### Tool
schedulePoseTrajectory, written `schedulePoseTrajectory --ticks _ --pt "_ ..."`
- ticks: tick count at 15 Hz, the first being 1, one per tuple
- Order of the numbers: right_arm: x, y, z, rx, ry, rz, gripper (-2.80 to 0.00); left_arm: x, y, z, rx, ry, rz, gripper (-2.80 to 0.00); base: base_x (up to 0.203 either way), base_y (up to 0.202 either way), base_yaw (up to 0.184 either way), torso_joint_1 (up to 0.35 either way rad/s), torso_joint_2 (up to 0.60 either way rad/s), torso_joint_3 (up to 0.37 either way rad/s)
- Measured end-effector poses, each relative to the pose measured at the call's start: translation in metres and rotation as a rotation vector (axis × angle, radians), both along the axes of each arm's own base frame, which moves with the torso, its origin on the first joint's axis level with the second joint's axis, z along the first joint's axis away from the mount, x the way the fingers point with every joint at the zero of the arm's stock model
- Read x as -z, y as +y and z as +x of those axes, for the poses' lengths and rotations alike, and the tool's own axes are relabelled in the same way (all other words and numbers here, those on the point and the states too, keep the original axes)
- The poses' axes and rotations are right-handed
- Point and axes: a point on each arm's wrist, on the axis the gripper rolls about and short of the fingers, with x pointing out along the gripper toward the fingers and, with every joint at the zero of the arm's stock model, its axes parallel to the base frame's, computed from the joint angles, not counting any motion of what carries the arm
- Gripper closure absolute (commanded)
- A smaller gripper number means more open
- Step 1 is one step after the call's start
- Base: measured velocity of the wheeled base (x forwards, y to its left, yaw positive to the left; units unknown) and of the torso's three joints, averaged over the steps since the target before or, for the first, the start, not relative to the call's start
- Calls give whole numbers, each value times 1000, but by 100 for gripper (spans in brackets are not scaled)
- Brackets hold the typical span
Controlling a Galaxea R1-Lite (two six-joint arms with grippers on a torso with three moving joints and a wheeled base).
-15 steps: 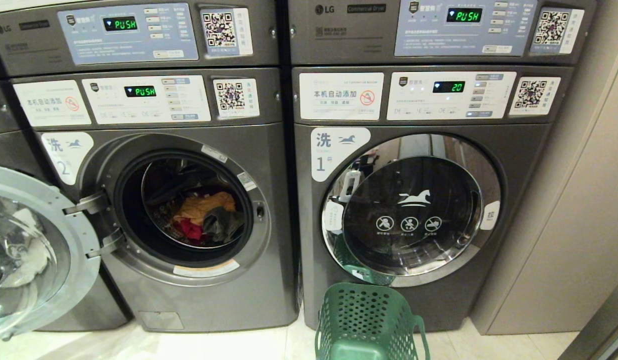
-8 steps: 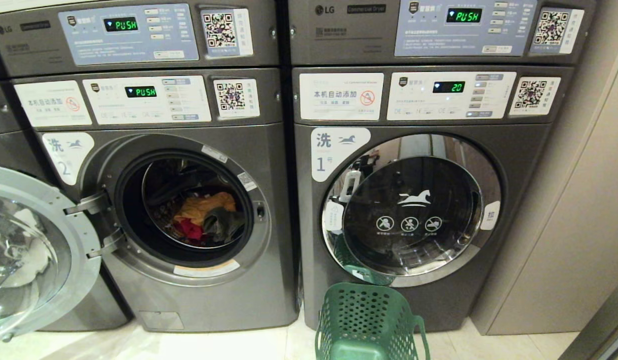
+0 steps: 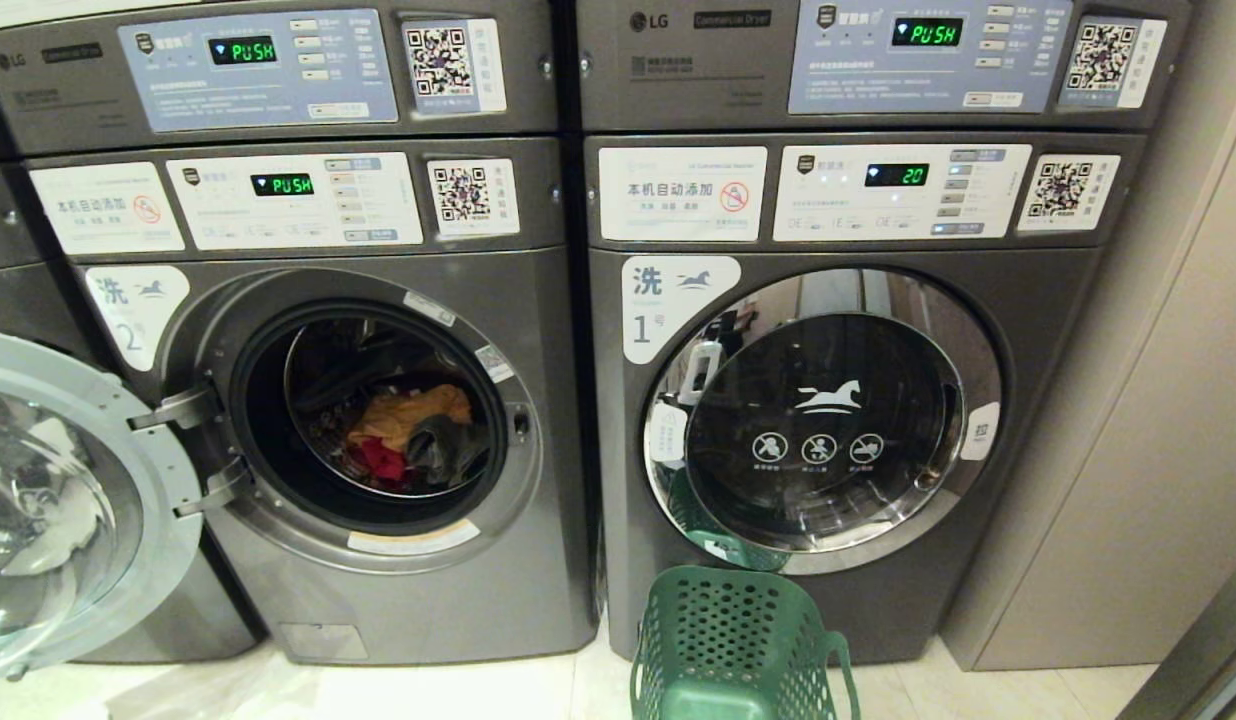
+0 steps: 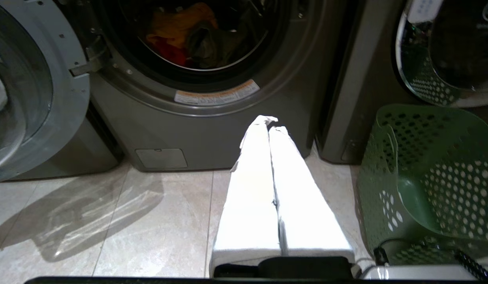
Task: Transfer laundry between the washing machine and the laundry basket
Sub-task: Pick a cloth and place it into the basket
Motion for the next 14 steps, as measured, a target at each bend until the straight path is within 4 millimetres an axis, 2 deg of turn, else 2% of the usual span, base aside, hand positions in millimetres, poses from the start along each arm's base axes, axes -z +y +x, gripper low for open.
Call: schedulePoseTrajectory --ticks 3,5,11,14 --pt "0 0 0 -1 0 0 0 25 -1 -32 32 -59 7 0 0 0 0 0 0 0" --pt "0 0 0 -1 0 0 0 34 0 -41 15 -125 6 0 0 0 0 0 0 0" --pt "0 0 0 0 0 0 0 37 0 -46 10 -198 -19 0 0 0 0 0 0 0" --pt "0 0 0 0 0 0 0 37 0 -47 10 -199 -21 0 3 135 -1 2 2 5"
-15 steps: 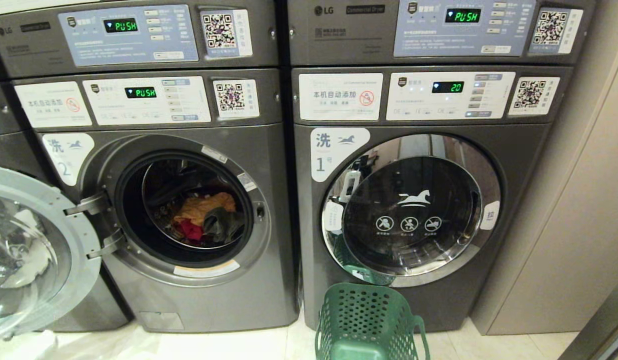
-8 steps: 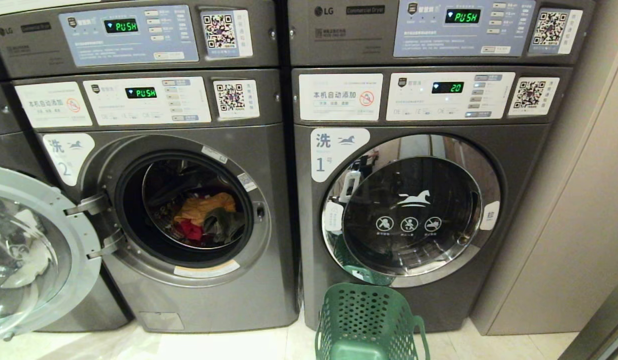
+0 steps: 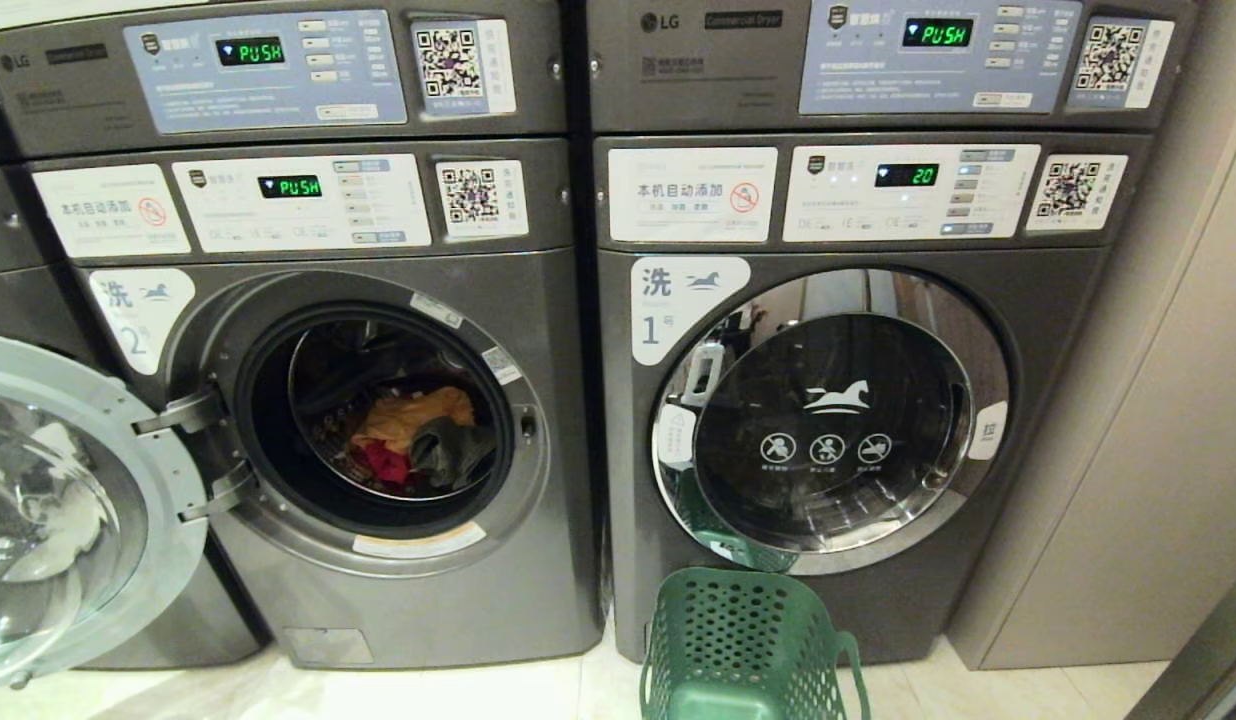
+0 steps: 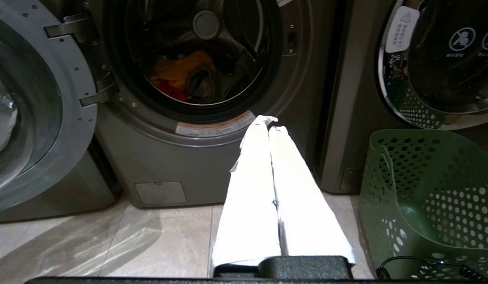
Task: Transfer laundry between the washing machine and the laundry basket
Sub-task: Pick a cloth and place it into the basket
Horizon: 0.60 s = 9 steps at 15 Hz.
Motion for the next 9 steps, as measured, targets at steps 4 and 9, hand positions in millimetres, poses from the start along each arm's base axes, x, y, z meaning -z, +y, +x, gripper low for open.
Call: schedulePoseTrajectory --ticks 4,9 --pt "0 0 0 0 0 -2 0 0 0 0 1 -1 2 0 0 194 -2 4 2 3" --pt "0 0 0 0 0 1 0 0 0 0 -2 -2 -5 0 0 197 -1 1 5 2"
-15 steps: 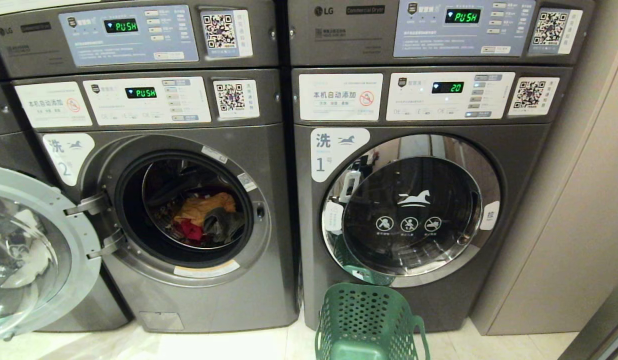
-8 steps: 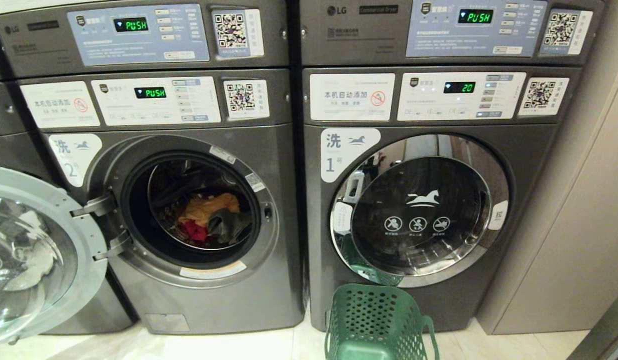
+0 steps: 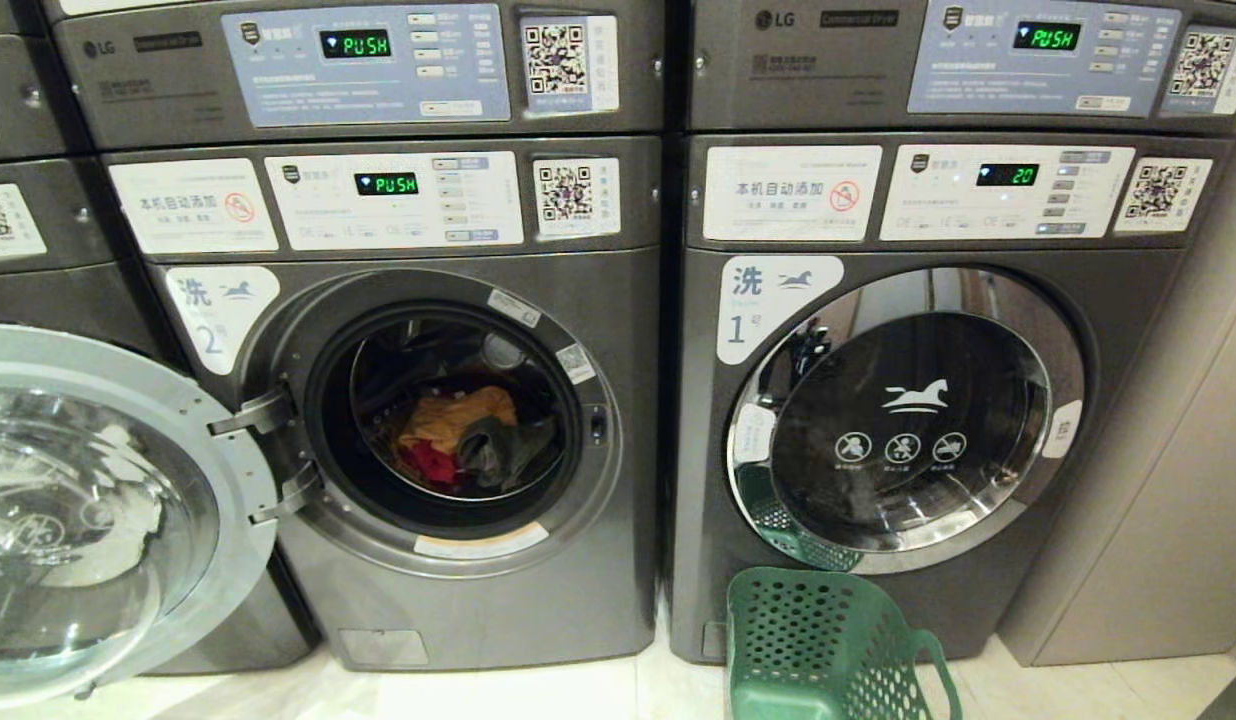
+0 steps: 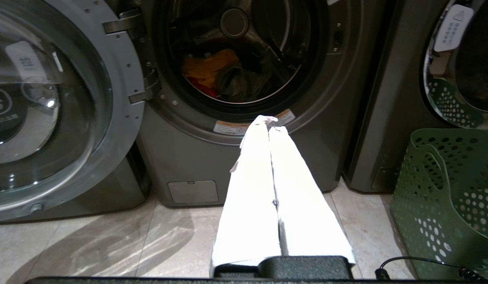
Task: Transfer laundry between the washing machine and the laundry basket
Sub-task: Pick a cloth and place it into the basket
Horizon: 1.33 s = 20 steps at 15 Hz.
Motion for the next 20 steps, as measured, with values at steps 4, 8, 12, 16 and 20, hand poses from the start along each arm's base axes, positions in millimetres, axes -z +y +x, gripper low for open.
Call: schedulePoseTrajectory --ticks 4,8,12,16,20 --pt "0 0 0 0 0 1 0 0 0 0 -1 0 -1 0 0 195 -2 4 2 1" --pt "0 0 0 0 0 2 0 0 0 0 -1 1 -3 0 0 195 -1 3 3 0" --pt "0 0 0 0 0 2 0 0 0 0 -2 0 -3 0 0 193 -1 -1 4 1" --pt "0 0 0 -1 0 -5 0 0 0 0 -2 1 -4 0 0 46 0 0 2 2" --pt "0 0 0 -1 0 -1 0 0 0 0 -2 1 -3 0 0 0 0 0 0 0"
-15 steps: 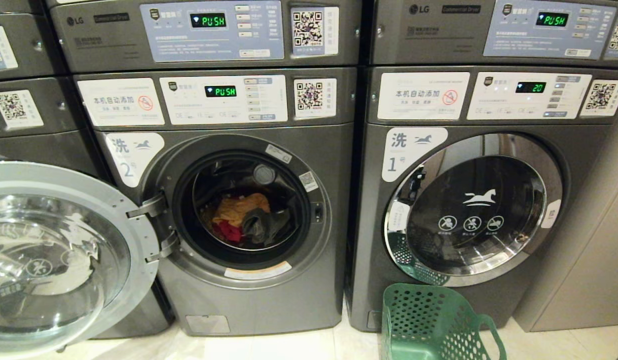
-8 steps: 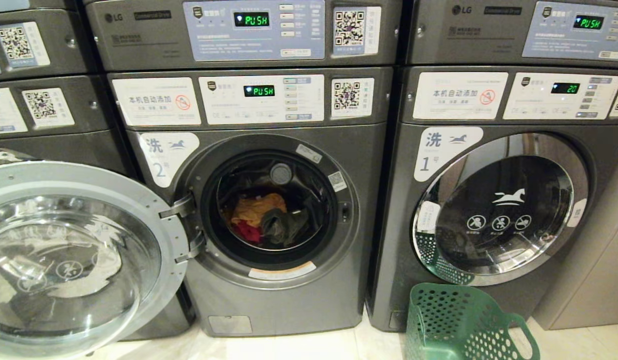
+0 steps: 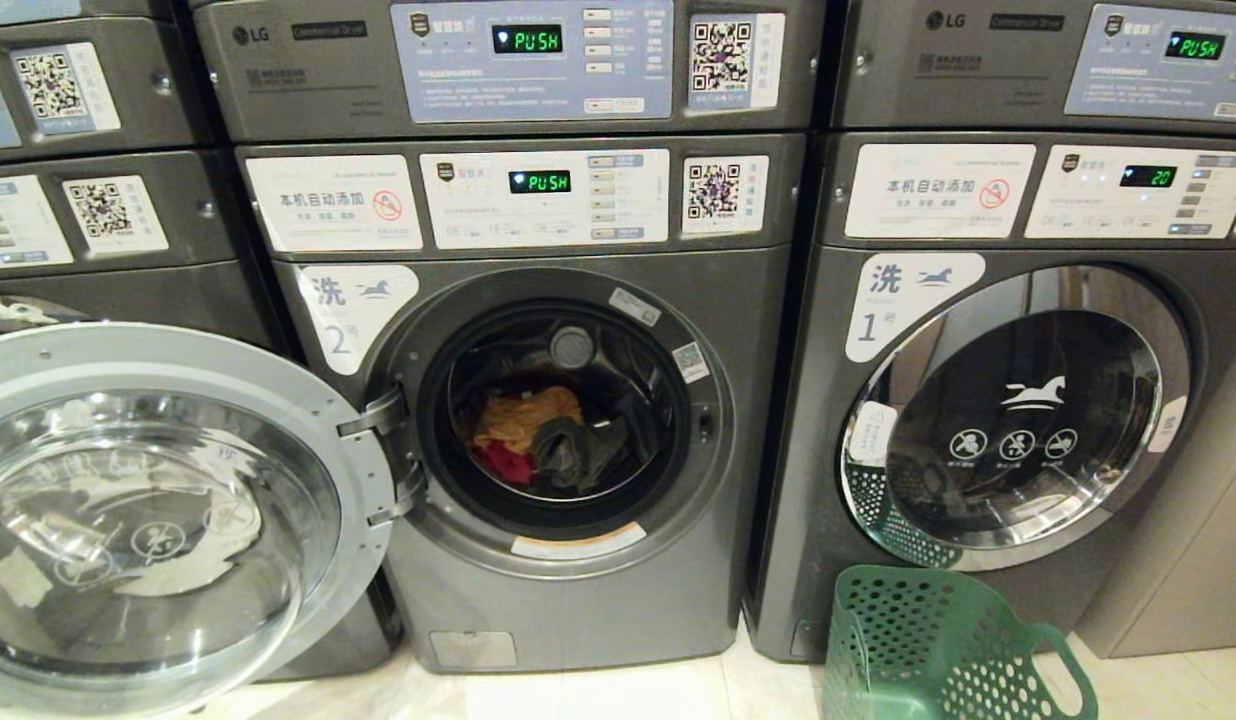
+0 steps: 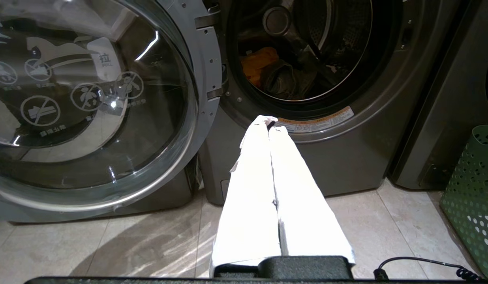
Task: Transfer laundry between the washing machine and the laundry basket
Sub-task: Pick a cloth and place it into the basket
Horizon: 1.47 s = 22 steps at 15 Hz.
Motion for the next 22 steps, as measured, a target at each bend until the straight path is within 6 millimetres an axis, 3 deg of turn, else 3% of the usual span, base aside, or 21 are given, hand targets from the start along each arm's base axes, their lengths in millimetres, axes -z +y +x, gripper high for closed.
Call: schedulePoseTrajectory --ticks 15,19,20,22 --pt "0 0 0 1 0 -4 0 0 0 0 5 -3 3 0 0 0 0 0 0 0" --pt "-1 0 -1 1 21 -84 0 0 0 0 8 -3 7 0 0 0 0 0 0 0" --pt "-9 0 -4 8 10 -103 0 0 0 0 13 -3 12 0 0 0 0 0 0 0" --pt "-46 -1 -16 36 -34 -109 0 0 0 0 14 -3 15 0 0 0 0 0 0 0"
